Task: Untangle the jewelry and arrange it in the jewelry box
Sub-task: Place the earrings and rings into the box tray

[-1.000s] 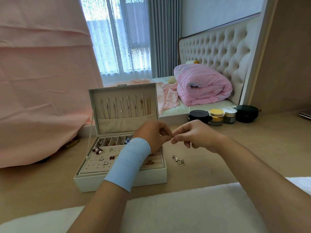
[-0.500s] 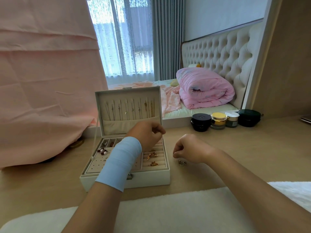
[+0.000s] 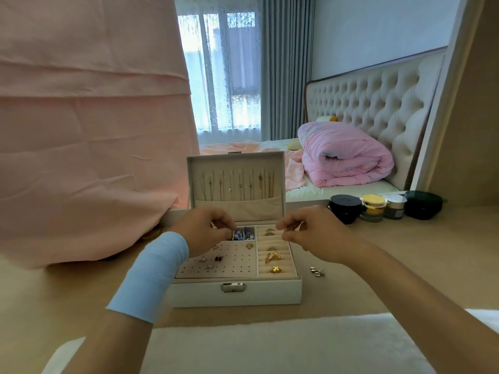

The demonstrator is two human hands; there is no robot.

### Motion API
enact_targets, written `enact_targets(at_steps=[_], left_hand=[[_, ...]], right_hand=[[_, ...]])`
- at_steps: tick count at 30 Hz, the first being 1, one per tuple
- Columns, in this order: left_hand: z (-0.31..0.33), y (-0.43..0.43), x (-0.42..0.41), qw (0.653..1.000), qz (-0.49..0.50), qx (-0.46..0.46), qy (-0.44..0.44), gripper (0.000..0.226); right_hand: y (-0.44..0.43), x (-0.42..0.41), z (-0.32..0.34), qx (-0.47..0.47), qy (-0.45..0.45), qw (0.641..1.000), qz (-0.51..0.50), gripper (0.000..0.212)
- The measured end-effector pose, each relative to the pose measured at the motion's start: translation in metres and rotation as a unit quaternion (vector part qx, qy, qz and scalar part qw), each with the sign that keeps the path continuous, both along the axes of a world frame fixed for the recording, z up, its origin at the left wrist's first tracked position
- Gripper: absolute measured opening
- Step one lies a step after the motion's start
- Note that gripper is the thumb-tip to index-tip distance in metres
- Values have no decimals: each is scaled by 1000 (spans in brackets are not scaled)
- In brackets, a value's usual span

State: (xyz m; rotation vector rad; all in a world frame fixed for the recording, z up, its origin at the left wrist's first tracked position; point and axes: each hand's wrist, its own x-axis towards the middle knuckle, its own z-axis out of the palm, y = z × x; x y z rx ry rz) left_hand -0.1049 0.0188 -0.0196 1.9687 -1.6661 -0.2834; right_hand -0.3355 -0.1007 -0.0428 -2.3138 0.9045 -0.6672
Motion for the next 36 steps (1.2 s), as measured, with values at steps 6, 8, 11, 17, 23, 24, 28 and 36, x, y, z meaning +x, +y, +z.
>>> enact_targets(at_steps=[6,8,11,17,23,24,28,36], left_hand=[[6,10,18,999,-3,-22,39,17],[8,10,23,998,2,-31,50,17],[9,12,28,998,3,-37,54,16],[4,11,46,998,34,-33,50,11],[-2,7,51,998,28,-25,51,12],[-3,7,51,998,25,-26,53,11],[-5,4,51,998,19,-28,46,10],[-9,2,49,997,10,-35,68,14]], right_hand=[[23,30,18,13,-32,998,43,16],[28,43,20,14,-34,998,49,17],[29,63,19,20,-31,997,61,24],[33,98,15,-4,7,998,57,13],[40,106,8,-143,142,978,53,17],[41,107,7,-168,159,972,52,18],[44,109,5,-242,192,950,53,19],[40,110,7,-246,242,935,79,24]])
